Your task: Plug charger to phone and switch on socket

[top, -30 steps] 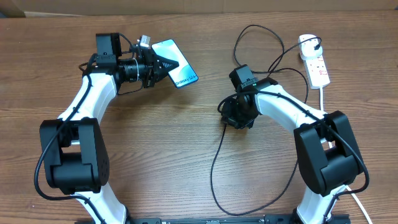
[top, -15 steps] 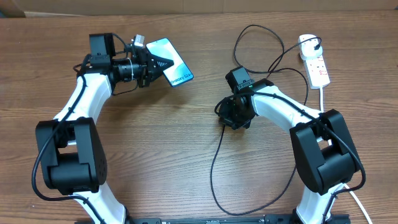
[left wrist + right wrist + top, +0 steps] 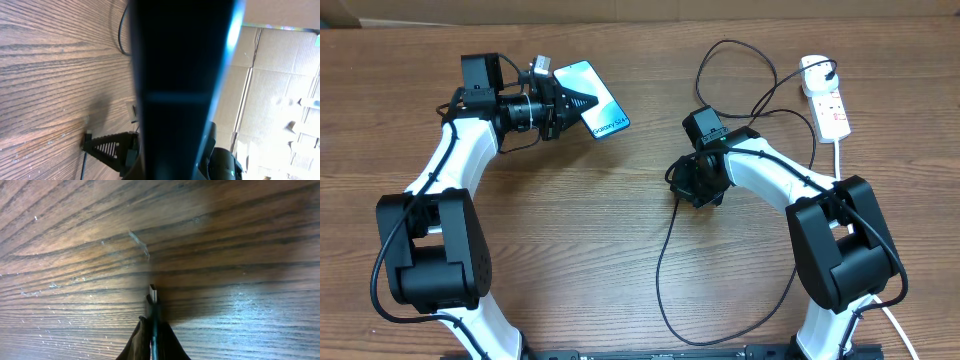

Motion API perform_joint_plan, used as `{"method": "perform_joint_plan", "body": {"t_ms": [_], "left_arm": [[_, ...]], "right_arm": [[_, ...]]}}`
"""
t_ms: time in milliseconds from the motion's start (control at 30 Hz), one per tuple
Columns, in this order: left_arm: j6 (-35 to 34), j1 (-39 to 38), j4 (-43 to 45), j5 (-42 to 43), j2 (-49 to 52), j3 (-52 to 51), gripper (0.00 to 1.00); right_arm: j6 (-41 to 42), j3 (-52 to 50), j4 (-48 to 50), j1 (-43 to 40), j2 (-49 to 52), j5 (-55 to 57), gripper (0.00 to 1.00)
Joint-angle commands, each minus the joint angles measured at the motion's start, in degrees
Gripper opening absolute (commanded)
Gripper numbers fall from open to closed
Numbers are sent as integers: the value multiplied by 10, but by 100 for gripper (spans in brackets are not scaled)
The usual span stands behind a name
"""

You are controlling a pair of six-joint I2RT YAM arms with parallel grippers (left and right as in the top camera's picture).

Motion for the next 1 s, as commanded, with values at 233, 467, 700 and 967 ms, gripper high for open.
{"method": "perform_joint_plan", "body": {"t_ms": [233, 467, 700, 967], "left_arm": [[12, 0, 10, 47, -7, 8, 4], [-15, 0, 81, 148, -7, 8, 4], [-15, 0, 77, 221, -7, 8, 4], [-45, -1, 72, 221, -7, 8, 4]], "right_arm": [[-182, 21, 23, 0, -30, -266, 4], [-348, 21, 24, 0, -82, -514, 4], [-422, 21, -12, 0, -83, -615, 4], [-438, 21, -14, -17, -83, -657, 4]]}}
